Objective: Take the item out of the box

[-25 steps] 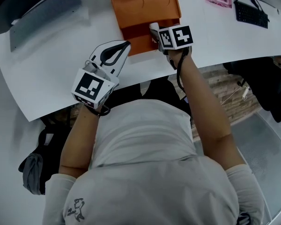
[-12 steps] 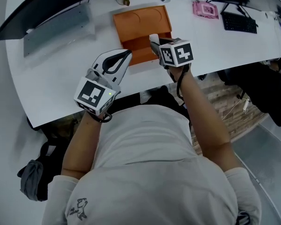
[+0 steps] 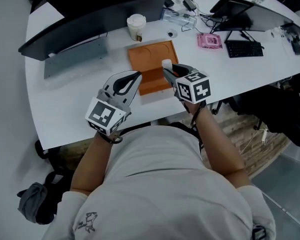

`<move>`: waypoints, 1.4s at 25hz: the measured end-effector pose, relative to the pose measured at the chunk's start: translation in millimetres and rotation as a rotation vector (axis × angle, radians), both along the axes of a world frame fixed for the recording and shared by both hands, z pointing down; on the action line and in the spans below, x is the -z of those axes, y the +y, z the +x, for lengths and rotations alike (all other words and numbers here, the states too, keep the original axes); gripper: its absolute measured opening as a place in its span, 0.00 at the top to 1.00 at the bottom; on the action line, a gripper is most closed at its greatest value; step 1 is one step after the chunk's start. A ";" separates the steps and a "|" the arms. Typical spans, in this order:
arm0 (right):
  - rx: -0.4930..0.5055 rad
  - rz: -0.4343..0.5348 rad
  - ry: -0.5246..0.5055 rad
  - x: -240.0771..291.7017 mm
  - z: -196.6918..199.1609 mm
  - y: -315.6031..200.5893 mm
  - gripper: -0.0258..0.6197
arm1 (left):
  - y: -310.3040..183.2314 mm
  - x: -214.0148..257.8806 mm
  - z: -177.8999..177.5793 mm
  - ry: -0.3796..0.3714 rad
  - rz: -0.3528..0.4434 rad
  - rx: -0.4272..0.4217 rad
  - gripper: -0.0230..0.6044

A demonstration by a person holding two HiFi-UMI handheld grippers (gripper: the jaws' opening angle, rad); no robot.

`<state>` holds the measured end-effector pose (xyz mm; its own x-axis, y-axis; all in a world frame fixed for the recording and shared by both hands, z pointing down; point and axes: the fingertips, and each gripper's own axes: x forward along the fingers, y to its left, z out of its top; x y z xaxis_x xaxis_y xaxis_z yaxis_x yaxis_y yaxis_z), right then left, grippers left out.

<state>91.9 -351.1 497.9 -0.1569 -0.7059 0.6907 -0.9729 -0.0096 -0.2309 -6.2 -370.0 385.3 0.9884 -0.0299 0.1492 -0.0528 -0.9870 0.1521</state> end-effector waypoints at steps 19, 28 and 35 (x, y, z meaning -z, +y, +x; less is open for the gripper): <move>0.202 0.225 0.078 84.6 15.2 73.0 0.76 | 74.7 54.1 12.6 0.030 0.022 0.107 0.97; 0.240 0.261 0.047 85.7 52.9 175.6 0.76 | 173.3 48.9 53.6 0.029 0.003 0.155 0.97; 0.261 0.345 0.040 97.8 79.5 255.7 0.76 | 256.5 42.5 86.2 0.017 0.012 0.178 0.97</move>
